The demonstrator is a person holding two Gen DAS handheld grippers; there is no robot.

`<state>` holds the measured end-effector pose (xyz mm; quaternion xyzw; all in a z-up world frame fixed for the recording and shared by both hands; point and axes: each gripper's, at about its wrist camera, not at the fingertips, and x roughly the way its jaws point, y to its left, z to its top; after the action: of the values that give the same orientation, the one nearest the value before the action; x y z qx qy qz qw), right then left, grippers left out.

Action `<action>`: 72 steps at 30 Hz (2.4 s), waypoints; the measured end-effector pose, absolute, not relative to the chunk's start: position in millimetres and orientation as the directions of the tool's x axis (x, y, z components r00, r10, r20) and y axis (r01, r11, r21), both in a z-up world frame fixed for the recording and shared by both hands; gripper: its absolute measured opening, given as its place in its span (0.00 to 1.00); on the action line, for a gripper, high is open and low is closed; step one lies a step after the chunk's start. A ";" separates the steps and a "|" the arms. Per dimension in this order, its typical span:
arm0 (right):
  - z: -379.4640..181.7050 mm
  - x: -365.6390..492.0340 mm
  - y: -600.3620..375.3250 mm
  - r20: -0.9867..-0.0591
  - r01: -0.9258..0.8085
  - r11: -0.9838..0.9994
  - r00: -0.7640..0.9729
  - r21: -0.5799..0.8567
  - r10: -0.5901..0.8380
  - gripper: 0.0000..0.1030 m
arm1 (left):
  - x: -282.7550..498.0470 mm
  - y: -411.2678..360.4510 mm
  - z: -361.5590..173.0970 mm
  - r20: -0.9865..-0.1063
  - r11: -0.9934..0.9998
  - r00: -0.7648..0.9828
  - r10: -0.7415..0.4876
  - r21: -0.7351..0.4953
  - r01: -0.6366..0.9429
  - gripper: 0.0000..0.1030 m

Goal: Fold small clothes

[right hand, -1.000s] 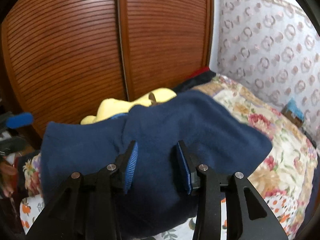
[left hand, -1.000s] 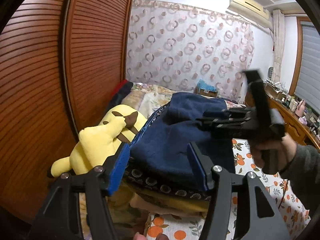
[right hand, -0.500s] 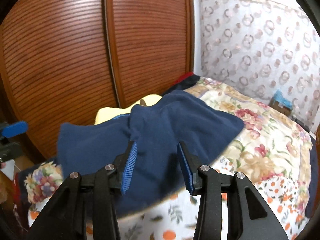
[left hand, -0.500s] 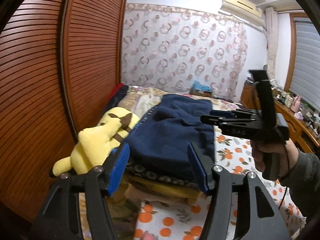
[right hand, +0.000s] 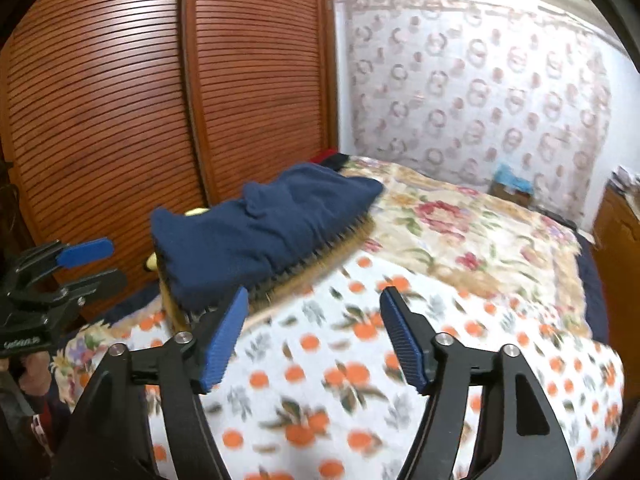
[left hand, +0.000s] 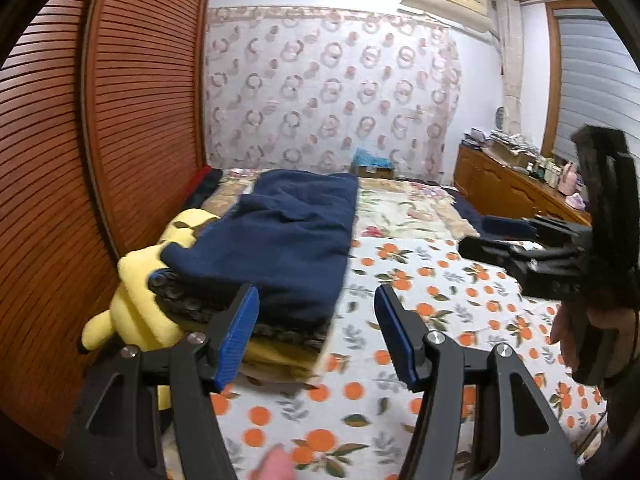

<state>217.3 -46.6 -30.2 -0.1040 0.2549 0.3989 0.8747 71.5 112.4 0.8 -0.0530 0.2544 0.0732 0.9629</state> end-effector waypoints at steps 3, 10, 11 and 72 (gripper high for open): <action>-32.1 203.7 -76.4 -0.526 -0.720 0.693 0.578 0.031 0.624 0.76 | 74.4 94.5 -0.7 -0.498 0.989 0.864 0.076 -0.072 -0.129 0.58; -14.1 170.9 -160.5 -0.471 -0.562 0.827 0.726 0.013 0.501 0.77 | 77.3 50.0 10.2 -0.491 0.996 0.871 0.007 -0.071 -0.049 0.58; -10.6 167.9 -169.1 -0.463 -0.546 0.837 0.739 0.014 0.490 0.77 | 77.4 44.6 13.1 -0.489 0.997 0.872 0.001 -0.070 -0.040 0.58; 19.7 122.0 -259.5 -0.348 -0.308 0.951 0.889 0.028 0.298 0.77 | 59.1 -8.6 69.2 -0.420 0.998 0.907 -0.027 -0.058 0.002 0.58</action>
<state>122.0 -259.5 19.7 -0.0140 0.1767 0.1560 0.9717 59.1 -8.6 69.2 -0.0281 0.2155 -0.0075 0.9761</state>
